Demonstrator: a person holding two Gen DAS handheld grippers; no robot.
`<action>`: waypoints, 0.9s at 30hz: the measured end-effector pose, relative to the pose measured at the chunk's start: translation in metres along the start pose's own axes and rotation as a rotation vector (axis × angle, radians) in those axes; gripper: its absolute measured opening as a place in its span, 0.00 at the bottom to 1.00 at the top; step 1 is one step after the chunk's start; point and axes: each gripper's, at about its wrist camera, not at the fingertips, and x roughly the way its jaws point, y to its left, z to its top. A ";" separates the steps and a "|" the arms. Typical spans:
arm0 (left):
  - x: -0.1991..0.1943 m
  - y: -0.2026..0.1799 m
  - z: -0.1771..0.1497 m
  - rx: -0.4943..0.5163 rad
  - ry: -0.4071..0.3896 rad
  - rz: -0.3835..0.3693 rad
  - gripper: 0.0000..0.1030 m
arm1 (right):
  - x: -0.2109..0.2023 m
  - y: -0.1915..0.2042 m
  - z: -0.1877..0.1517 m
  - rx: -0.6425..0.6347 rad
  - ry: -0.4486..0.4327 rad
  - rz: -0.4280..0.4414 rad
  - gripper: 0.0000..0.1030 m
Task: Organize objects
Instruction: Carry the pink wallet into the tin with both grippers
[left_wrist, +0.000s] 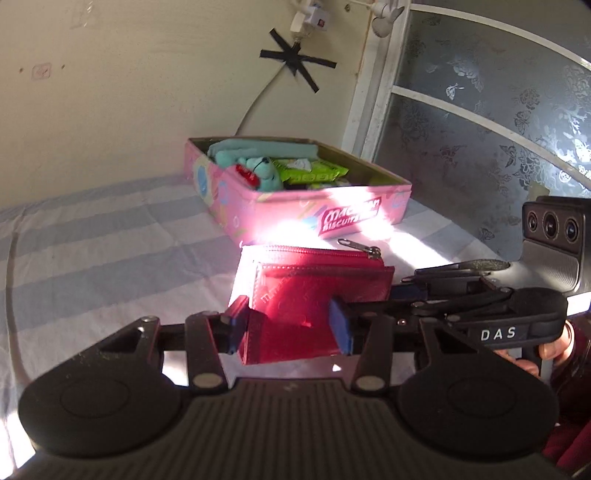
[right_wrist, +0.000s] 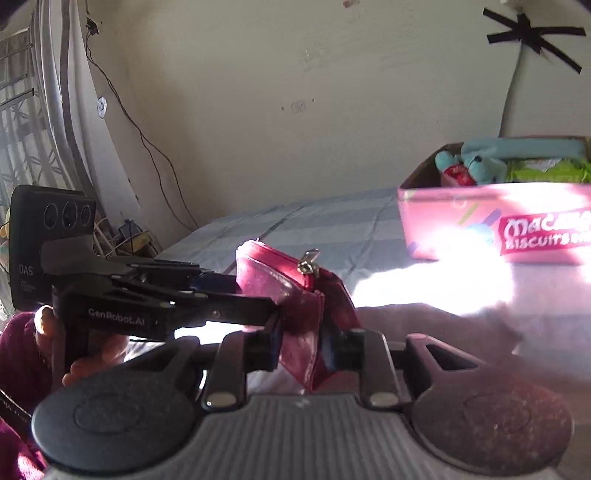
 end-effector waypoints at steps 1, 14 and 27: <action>0.005 -0.008 0.013 0.025 -0.019 -0.008 0.48 | -0.009 -0.003 0.005 -0.013 -0.029 -0.020 0.21; 0.130 -0.046 0.111 0.092 -0.084 0.044 0.46 | -0.026 -0.107 0.092 0.056 -0.172 -0.284 0.25; 0.189 -0.027 0.122 -0.034 0.032 0.305 0.65 | 0.037 -0.186 0.100 0.185 -0.144 -0.573 0.30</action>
